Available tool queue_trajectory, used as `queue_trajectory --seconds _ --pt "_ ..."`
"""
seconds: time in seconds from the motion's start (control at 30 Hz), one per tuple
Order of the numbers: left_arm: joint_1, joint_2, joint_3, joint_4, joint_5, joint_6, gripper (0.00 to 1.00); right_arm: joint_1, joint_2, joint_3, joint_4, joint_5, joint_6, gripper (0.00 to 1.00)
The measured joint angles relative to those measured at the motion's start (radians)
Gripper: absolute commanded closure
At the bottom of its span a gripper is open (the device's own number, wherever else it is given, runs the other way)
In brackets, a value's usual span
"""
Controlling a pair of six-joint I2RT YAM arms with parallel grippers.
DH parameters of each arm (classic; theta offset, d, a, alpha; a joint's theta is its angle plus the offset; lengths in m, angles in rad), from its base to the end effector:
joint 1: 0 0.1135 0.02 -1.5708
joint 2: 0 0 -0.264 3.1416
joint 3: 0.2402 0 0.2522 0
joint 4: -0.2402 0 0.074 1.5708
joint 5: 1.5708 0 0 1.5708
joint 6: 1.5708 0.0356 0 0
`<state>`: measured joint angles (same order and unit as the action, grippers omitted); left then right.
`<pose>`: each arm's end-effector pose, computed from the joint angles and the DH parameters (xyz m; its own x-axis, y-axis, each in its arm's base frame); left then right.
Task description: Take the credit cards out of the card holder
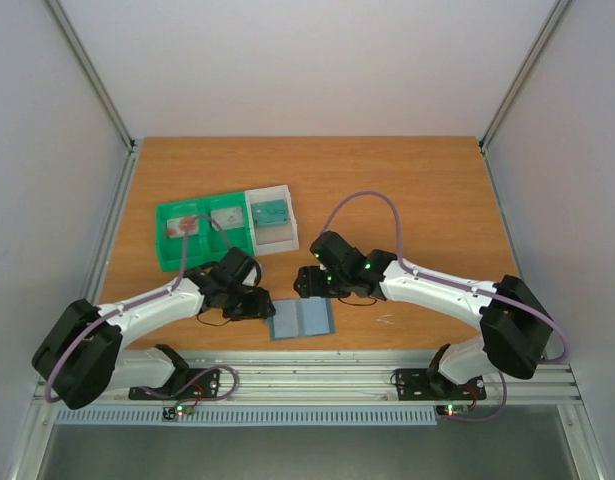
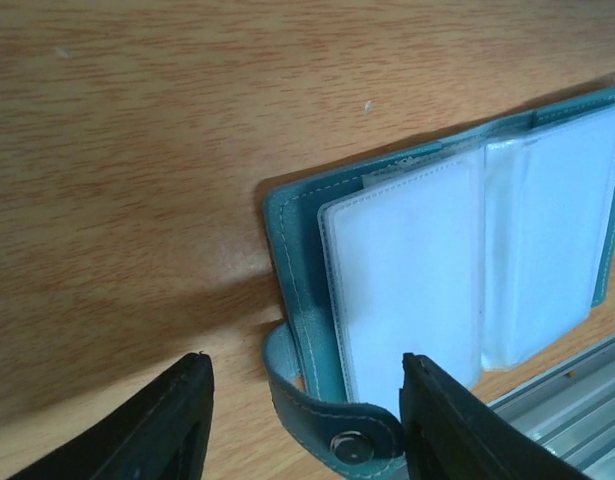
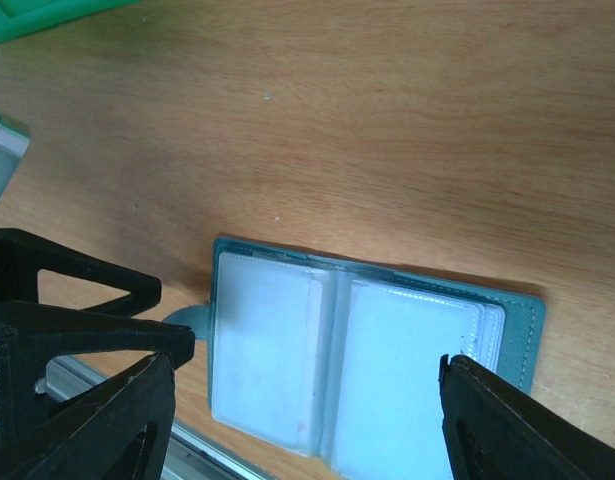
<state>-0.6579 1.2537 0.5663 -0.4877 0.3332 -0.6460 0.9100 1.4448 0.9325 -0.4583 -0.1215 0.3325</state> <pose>0.1563 -0.1355 0.1560 -0.9909 0.0468 -0.1261 0.1015 0.8752 -0.4730 0.1755 0.2328 0.2174 -0.7483 -0.4346 -0.5012 -0.6151 0.7374 0.2789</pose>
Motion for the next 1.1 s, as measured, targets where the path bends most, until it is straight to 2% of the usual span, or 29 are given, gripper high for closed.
queue_trajectory --seconds 0.2,0.37,0.8,1.1 --pt "-0.001 0.006 0.000 0.008 0.010 0.003 0.83 0.006 0.003 0.000 0.010 -0.010 0.005 0.27" --pt "-0.001 -0.022 -0.004 0.010 0.020 -0.004 0.99 0.042 0.008 0.000 0.020 -0.007 0.008 0.24" --pt "-0.001 -0.218 -0.004 0.008 0.053 -0.051 1.00 0.121 0.063 0.000 -0.002 0.027 0.008 0.20" --pt "-0.001 -0.227 -0.004 0.009 0.060 -0.076 1.00 0.129 0.116 0.015 0.001 0.016 0.012 0.20"
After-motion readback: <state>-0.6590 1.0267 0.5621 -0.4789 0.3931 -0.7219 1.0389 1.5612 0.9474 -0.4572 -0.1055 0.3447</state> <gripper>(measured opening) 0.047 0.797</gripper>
